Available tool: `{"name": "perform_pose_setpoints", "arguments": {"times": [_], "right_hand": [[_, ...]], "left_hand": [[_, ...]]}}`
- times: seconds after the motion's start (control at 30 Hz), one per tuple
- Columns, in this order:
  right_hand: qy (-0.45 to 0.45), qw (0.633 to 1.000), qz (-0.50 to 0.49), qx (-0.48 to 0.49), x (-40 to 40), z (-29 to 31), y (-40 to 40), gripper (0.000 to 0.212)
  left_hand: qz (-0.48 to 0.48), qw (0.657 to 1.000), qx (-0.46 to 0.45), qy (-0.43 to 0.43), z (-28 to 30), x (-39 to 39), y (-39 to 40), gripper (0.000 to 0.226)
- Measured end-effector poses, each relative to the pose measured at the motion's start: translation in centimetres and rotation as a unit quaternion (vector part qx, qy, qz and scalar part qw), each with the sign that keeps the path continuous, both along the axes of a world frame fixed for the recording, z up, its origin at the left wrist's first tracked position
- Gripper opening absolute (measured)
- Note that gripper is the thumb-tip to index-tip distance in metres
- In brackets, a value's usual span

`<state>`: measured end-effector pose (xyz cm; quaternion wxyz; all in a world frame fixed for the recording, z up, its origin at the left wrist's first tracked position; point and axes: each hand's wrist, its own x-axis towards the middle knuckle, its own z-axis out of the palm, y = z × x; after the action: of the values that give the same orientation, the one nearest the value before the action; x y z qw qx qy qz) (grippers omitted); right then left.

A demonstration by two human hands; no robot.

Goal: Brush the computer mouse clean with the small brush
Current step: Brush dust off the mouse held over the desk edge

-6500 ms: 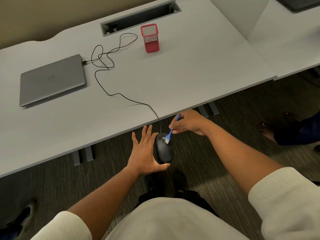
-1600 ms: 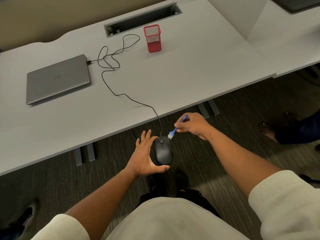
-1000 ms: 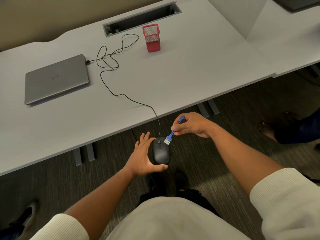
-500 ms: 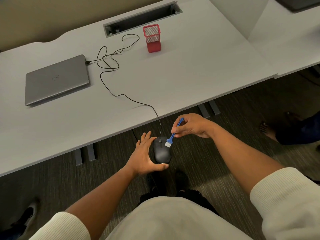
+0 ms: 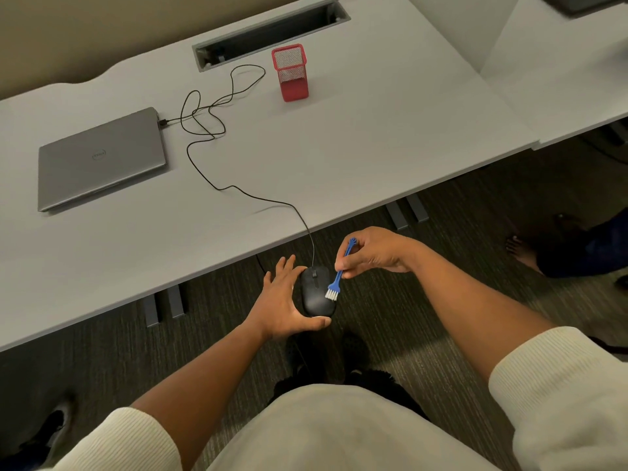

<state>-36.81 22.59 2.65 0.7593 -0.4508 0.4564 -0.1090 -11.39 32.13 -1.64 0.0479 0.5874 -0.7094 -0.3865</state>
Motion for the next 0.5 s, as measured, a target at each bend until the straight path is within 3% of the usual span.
{"name": "perform_pose_setpoints", "arguments": {"times": [0.2,0.33,0.5], "right_hand": [[0.062,0.993,-0.074,-0.074,-0.3,-0.5,0.0,0.013],[0.007,0.999,-0.033,0.004,-0.8,0.0,0.0,0.019],[0.064,0.998,0.002,-0.028,-0.3,-0.3,0.7,0.017]], "left_hand": [[-0.007,0.999,0.013,-0.029,0.0,-0.3,-0.5,0.128],[-0.005,0.999,0.009,-0.047,-0.1,-0.7,-0.6,0.126],[-0.008,0.997,0.012,-0.072,0.0,-1.5,-1.0,0.125]]}}
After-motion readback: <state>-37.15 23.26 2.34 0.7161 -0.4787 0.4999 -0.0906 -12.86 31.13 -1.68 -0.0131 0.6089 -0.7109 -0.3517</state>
